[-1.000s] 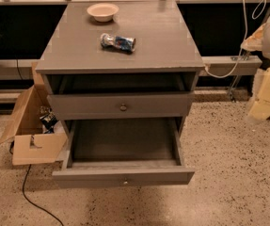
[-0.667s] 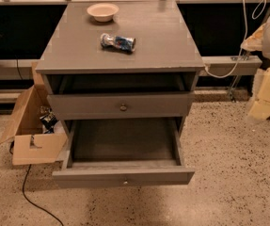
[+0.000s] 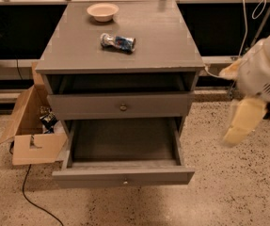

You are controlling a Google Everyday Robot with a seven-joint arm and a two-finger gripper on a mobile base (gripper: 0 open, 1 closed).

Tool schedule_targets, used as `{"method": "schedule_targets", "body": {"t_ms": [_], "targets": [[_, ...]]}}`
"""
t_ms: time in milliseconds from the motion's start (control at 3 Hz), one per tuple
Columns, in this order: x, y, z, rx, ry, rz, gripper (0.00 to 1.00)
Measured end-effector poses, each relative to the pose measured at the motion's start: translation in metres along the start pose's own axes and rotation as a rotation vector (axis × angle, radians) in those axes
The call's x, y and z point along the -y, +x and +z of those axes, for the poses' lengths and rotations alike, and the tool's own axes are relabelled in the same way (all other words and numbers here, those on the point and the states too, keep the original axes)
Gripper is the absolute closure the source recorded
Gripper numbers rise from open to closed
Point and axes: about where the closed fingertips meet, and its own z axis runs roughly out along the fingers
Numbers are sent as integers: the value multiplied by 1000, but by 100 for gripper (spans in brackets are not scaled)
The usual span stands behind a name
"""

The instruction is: Close middle drawer

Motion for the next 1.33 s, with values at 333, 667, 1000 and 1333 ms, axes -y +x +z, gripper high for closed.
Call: {"method": "schedule_targets", "body": {"t_ms": [333,667,1000,1333], "targets": [[-29,-3,90,29,-85,45,0],[-49,-14,159,69,-152,107,0],[-49,-14,159,68,-152,107,0],[-65,9,213,17,-185,201,0]]}}
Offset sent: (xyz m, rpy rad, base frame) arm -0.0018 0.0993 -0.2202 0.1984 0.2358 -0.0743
